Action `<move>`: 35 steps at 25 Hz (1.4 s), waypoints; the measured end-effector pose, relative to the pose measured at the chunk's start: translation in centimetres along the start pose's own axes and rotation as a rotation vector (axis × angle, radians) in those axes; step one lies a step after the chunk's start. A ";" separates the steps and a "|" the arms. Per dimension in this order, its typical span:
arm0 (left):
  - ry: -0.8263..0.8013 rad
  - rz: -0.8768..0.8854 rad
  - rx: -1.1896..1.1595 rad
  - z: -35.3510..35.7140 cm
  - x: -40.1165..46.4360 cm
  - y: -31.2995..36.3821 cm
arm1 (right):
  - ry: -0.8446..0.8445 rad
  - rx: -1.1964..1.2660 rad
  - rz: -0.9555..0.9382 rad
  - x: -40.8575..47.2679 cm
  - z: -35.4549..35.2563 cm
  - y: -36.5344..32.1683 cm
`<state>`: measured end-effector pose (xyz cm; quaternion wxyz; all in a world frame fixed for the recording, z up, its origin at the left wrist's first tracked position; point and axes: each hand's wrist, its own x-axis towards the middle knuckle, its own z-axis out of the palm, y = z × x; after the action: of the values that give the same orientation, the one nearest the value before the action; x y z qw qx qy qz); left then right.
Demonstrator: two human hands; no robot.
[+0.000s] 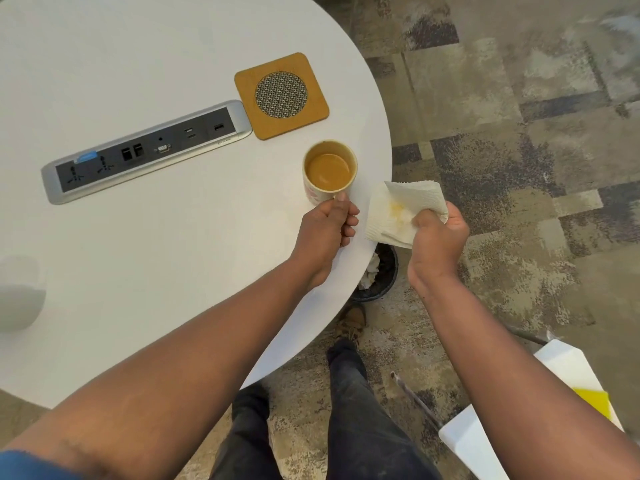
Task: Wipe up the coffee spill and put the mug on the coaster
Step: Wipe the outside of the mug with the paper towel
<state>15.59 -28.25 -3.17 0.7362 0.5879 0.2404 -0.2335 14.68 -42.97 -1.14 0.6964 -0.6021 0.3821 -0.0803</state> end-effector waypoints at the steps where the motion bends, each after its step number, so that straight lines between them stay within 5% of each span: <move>1: 0.012 0.014 -0.019 -0.1 -0.1 0.0 | -0.003 0.003 0.001 0.1 0.0 0.0; 8: 0.035 0.182 0.080 -2.8 -2.4 1.8 | -0.119 -0.038 0.050 0.7 1.6 0.0; 11: 0.056 0.218 0.113 -4.8 -3.6 2.9 | -0.201 -0.240 0.012 1.8 2.9 0.2; 19: 0.142 0.212 0.147 -9.3 -5.8 4.3 | -0.390 -0.924 -0.429 4.1 5.7 1.1; 24: 0.151 0.214 0.107 -9.9 -6.3 4.4 | -0.138 -1.306 -0.813 3.3 6.1 3.3; 29: 0.142 0.219 0.121 -9.8 -6.5 4.6 | -0.299 -1.425 -0.509 2.2 6.2 5.0; 35: 0.123 0.229 0.112 -10.0 -6.5 4.4 | -0.259 -1.640 -0.616 2.1 8.4 5.5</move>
<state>12.49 -17.23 2.31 0.7079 0.6649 0.2029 -0.1246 19.49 -36.17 -7.18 0.0305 -0.9924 0.0583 0.1038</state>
